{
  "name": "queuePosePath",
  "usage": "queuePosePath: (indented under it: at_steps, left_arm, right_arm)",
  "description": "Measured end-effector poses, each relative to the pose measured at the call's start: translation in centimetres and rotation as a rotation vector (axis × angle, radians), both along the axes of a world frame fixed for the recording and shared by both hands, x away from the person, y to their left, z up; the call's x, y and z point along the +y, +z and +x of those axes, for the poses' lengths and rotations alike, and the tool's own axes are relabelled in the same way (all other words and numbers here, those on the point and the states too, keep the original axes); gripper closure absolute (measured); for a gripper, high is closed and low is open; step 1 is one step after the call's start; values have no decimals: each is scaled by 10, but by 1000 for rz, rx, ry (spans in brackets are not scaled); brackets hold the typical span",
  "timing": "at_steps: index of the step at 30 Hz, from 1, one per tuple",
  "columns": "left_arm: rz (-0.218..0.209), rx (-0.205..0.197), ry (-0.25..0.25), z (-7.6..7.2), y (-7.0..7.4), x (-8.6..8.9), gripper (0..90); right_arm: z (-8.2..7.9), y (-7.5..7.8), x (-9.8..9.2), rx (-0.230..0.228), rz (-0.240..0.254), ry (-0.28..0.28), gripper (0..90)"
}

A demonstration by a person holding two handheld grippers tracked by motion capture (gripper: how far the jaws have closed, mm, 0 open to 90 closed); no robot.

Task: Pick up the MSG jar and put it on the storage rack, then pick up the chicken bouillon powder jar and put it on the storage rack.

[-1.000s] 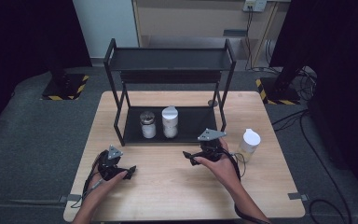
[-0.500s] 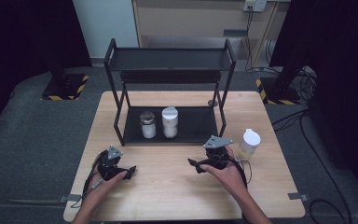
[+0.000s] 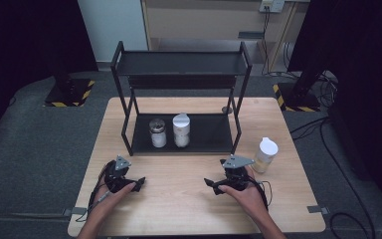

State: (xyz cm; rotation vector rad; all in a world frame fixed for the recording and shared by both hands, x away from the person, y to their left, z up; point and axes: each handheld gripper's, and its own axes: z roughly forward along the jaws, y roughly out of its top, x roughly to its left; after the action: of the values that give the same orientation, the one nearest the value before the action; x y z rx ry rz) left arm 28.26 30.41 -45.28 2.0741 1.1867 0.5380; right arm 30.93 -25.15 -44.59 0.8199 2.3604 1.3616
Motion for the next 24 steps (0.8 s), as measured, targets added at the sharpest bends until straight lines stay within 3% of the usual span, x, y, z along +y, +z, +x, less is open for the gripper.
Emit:
queuePosePath:
  at_steps: [11, 18, 24]
  left_arm:
    - [0, 1, 5, -4, 0, -1, 0]
    - [0, -3, 4, -6, 0, -1, 0]
    - [-1, 0, 8, -6, 0, -1, 0]
  right_arm:
    - [2, -6, -1, 11, 2, 23, 38]
    - [-6, 8, -6, -3, 38, 27, 34]
    - [-10, 21, -6, -24, 31, 48, 34]
